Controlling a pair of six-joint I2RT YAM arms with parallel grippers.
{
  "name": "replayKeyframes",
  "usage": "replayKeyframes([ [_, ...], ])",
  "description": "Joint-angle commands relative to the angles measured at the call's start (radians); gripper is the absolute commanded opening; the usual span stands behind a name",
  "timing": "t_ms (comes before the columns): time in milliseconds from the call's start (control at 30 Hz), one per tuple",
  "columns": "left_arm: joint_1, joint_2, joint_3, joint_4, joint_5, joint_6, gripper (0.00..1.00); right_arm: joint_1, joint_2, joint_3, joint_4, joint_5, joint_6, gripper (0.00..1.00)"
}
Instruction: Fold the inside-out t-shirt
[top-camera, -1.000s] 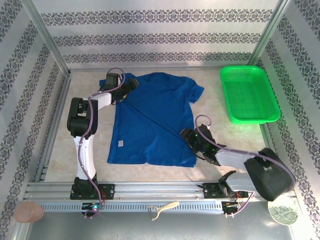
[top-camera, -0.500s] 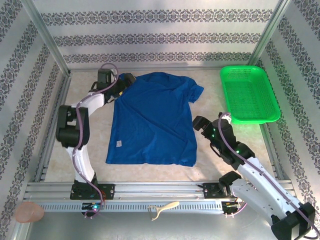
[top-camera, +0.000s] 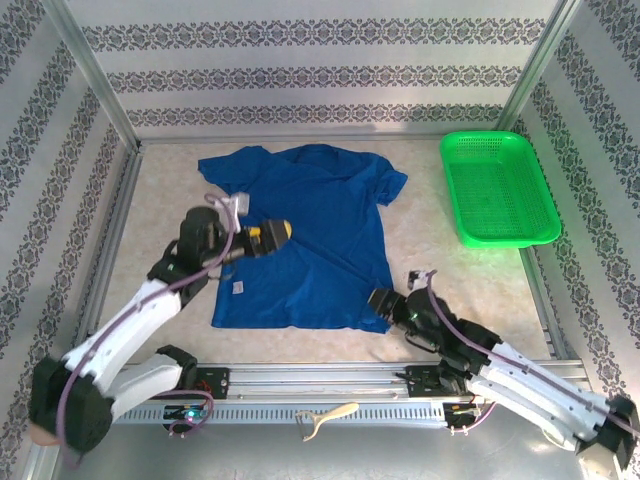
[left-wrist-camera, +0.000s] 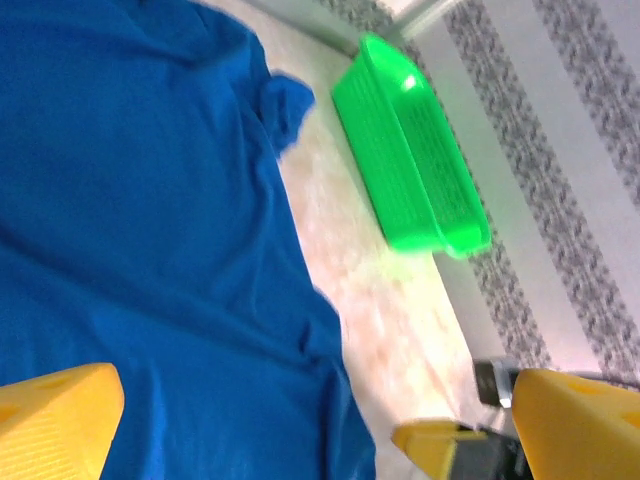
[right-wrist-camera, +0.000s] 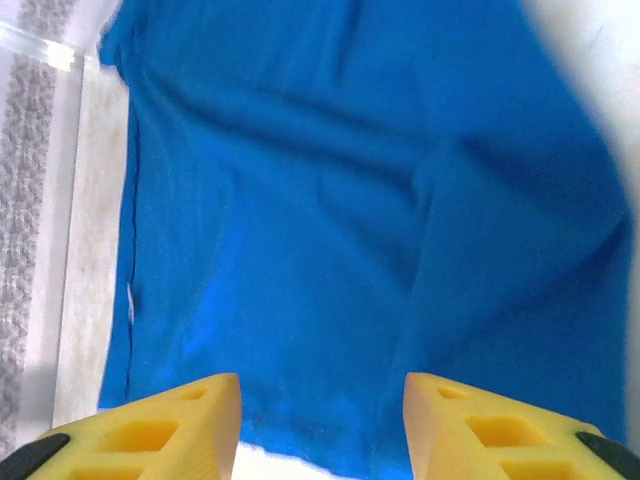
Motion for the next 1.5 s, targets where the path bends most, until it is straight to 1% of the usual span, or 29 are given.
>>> replayKeyframes([
  [0, -0.082, -0.150, -0.095, -0.190, -0.177, 0.012, 1.00, 0.215, 0.034, -0.018, -0.010, 0.274, 0.187, 0.45],
  [33, -0.109, -0.202, -0.122, -0.241, -0.223, 0.000, 1.00, 0.292, 0.077, -0.012, -0.007, 0.344, 0.216, 0.45],
  [100, -0.139, -0.275, -0.164, -0.329, -0.272, -0.029, 1.00, 0.400, 0.198, 0.025, 0.000, 0.434, 0.263, 0.46],
  [167, -0.157, -0.324, -0.180, -0.429, -0.314, -0.060, 1.00, 0.462, 0.346, 0.086, 0.005, 0.475, 0.293, 0.50],
  [200, -0.164, -0.342, -0.186, -0.470, -0.330, -0.073, 1.00, 0.491, 0.428, 0.123, 0.007, 0.493, 0.314, 0.53],
  [333, -0.177, -0.374, -0.203, -0.537, -0.355, -0.083, 1.00, 0.542, 0.699, 0.285, 0.016, 0.525, 0.354, 0.63],
  [433, -0.181, -0.378, -0.194, -0.549, -0.374, -0.059, 1.00, 0.548, 0.822, 0.358, 0.041, 0.520, 0.367, 0.65],
  [500, -0.182, -0.375, -0.187, -0.549, -0.381, -0.041, 1.00, 0.550, 0.866, 0.376, 0.067, 0.513, 0.379, 0.65],
  [700, -0.182, -0.369, -0.180, -0.518, -0.379, -0.014, 1.00, 0.572, 0.952, 0.390, 0.059, 0.517, 0.484, 0.65],
  [800, -0.182, -0.356, -0.179, -0.505, -0.374, -0.007, 1.00, 0.574, 0.978, 0.388, 0.053, 0.525, 0.512, 0.64],
  [967, -0.182, -0.347, -0.193, -0.482, -0.359, -0.014, 1.00, 0.560, 0.988, 0.364, 0.070, 0.517, 0.504, 0.57],
  [1167, -0.182, -0.342, -0.216, -0.445, -0.351, -0.018, 1.00, 0.510, 0.934, 0.289, 0.137, 0.502, 0.484, 0.47],
  [1233, -0.182, -0.337, -0.228, -0.432, -0.348, -0.025, 1.00, 0.492, 0.919, 0.273, 0.157, 0.495, 0.472, 0.47],
  [1267, -0.182, -0.334, -0.234, -0.424, -0.345, -0.028, 1.00, 0.484, 0.912, 0.268, 0.164, 0.491, 0.465, 0.49],
  [1467, -0.182, -0.318, -0.245, -0.405, -0.340, -0.034, 1.00, 0.457, 0.927, 0.259, 0.212, 0.457, 0.439, 0.50],
])
